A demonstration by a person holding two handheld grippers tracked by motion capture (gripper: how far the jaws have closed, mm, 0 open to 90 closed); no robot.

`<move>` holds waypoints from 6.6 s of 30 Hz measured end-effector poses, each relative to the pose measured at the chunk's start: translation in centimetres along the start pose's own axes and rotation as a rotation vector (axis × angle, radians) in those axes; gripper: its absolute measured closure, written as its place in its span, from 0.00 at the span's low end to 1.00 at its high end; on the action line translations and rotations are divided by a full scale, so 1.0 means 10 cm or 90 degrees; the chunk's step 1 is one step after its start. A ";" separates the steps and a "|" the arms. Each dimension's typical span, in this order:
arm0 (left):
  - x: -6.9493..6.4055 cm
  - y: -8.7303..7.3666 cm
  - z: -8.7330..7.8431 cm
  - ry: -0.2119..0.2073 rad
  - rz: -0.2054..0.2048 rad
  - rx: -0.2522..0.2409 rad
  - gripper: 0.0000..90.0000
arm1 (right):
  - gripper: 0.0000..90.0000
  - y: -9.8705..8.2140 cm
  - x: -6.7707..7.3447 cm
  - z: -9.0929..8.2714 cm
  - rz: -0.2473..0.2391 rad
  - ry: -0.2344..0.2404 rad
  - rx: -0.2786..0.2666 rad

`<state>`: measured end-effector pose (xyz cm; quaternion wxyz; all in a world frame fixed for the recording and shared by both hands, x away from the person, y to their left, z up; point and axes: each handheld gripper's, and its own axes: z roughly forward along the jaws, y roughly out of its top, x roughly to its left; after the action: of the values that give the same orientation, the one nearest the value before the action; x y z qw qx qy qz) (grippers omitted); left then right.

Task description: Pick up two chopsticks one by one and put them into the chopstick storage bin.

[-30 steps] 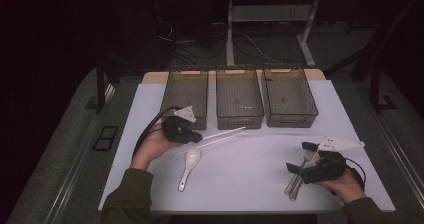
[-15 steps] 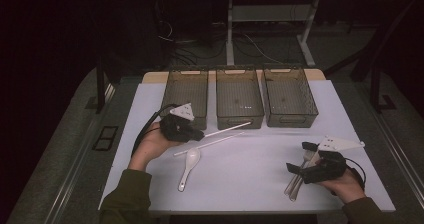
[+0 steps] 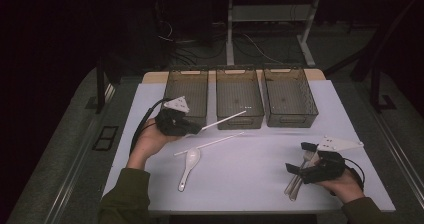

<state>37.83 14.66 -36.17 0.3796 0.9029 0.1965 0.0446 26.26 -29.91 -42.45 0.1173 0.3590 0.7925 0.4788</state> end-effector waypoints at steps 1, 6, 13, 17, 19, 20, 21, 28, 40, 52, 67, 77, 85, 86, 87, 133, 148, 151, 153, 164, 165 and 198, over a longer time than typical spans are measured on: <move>0.01 0.01 0.00 0.004 -0.002 0.000 0.93 | 0.01 0.00 0.00 0.00 0.002 0.000 0.000; 0.05 0.10 -0.01 0.023 -0.013 -0.008 0.93 | 0.01 0.00 0.00 0.00 0.000 -0.003 -0.002; 0.13 0.26 -0.09 0.041 -0.024 -0.021 0.93 | 0.01 -0.01 -0.01 -0.02 0.003 -0.006 -0.006; 0.22 0.31 -0.13 0.046 -0.042 -0.038 0.93 | 0.01 -0.01 -0.01 -0.02 0.003 -0.006 -0.006; 0.26 0.33 -0.15 0.049 -0.048 -0.039 0.93 | 0.01 -0.01 -0.01 -0.01 0.002 -0.006 -0.006; 0.27 0.34 -0.15 0.055 -0.051 -0.038 0.93 | 0.01 -0.01 0.00 -0.02 0.003 -0.007 -0.007; 0.29 0.35 -0.15 0.062 -0.054 -0.037 0.93 | 0.01 -0.01 0.00 -0.02 0.003 -0.006 -0.007; 0.48 0.36 -0.15 0.103 -0.079 -0.044 0.93 | 0.01 -0.01 0.00 -0.01 0.004 -0.007 -0.007; 0.89 0.18 -0.17 0.184 -0.155 -0.055 0.93 | 0.01 -0.01 -0.01 -0.02 0.006 -0.007 -0.008; 1.06 0.04 -0.08 0.235 -0.204 -0.028 0.93 | 0.01 -0.01 -0.02 -0.02 0.008 -0.007 -0.008; 1.08 -0.05 0.07 0.247 -0.230 0.018 0.93 | 0.01 -0.01 -0.02 -0.03 0.007 -0.008 -0.008; 1.08 -0.10 0.17 0.232 -0.243 0.039 0.93 | 0.01 -0.01 -0.01 -0.03 0.007 -0.008 -0.010; 1.08 -0.11 0.18 0.225 -0.248 0.040 0.89 | 0.01 -0.01 -0.01 -0.03 0.007 -0.007 -0.009; 1.07 -0.10 0.18 0.223 -0.248 0.036 0.87 | 0.01 -0.01 -0.01 -0.03 0.007 -0.008 -0.010; 1.07 -0.10 0.18 0.228 -0.244 0.034 0.84 | 0.01 -0.01 -0.01 -0.03 0.007 -0.007 -0.010; -0.04 -0.12 0.12 0.057 -0.063 -0.079 0.54 | 0.01 -0.01 0.01 -0.05 0.005 -0.003 -0.012; -0.08 -0.34 0.38 0.017 -0.060 -0.049 0.74 | 0.01 -0.01 0.01 -0.06 0.004 -0.004 -0.012; -0.08 -0.37 0.43 0.008 -0.066 -0.047 0.78 | 0.01 -0.01 0.01 -0.06 0.003 -0.004 -0.012; -0.08 -0.39 0.47 0.004 -0.066 -0.043 0.81 | 0.01 -0.01 0.02 -0.05 0.002 -0.004 -0.010; -0.03 -0.44 0.62 0.007 -0.060 0.010 0.84 | 0.01 -0.01 0.02 -0.05 0.000 -0.003 -0.009; -0.03 -0.45 0.62 0.008 -0.057 0.016 0.84 | 0.01 -0.01 0.02 -0.05 0.000 -0.003 -0.009; 0.01 -0.46 0.71 0.009 -0.062 0.027 0.90 | 0.01 -0.01 0.01 -0.05 0.001 -0.002 -0.008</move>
<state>38.06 12.83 -44.40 0.3606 0.8999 0.2436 0.0281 25.86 -30.17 -42.28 0.1202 0.3594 0.7892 0.4833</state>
